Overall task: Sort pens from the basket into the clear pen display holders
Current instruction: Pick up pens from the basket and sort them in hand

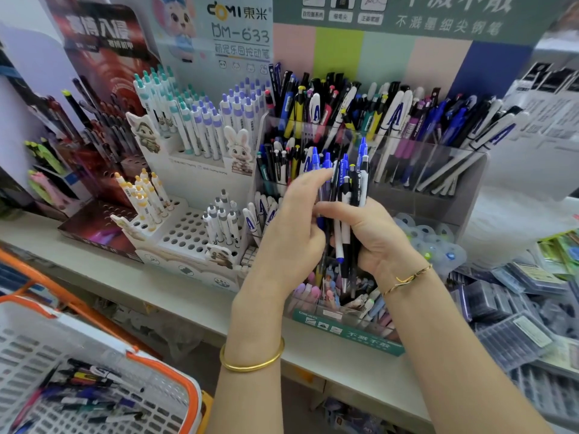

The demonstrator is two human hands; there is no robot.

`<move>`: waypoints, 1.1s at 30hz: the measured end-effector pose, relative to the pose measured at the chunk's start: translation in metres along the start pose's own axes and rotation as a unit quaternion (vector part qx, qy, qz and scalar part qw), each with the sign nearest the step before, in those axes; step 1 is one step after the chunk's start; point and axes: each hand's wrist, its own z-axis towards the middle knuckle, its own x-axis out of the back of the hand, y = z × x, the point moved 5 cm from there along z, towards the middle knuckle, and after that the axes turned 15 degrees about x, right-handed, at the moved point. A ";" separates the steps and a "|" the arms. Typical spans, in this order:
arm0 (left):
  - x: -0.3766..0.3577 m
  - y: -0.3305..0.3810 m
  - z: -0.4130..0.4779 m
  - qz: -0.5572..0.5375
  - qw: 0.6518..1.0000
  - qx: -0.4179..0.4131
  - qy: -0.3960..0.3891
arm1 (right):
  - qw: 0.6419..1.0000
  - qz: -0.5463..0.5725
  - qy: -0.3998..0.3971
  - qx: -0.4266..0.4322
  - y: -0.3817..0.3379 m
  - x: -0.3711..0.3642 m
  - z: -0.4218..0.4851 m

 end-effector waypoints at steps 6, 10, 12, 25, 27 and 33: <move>-0.006 -0.021 0.011 -0.409 0.886 0.199 -0.089 | 0.985 -0.101 -0.140 -0.026 -0.010 0.000 0.001; -0.031 -0.020 0.009 -0.536 0.779 0.241 -0.216 | 0.949 -0.189 -0.249 -0.043 -0.023 -0.011 0.000; -0.042 -0.019 0.008 -0.587 0.730 0.251 -0.243 | 0.929 -0.237 -0.278 -0.060 -0.026 -0.014 0.002; -0.057 -0.024 0.015 -0.677 0.667 0.240 -0.195 | 0.854 -0.423 -0.296 -0.060 -0.019 -0.011 0.015; -0.058 -0.028 0.014 -0.691 0.659 0.244 -0.168 | 0.825 -0.482 -0.292 -0.044 -0.022 -0.011 0.017; -0.051 -0.039 0.016 -0.728 0.627 0.269 -0.072 | 0.743 -0.590 -0.313 0.043 -0.022 -0.024 0.019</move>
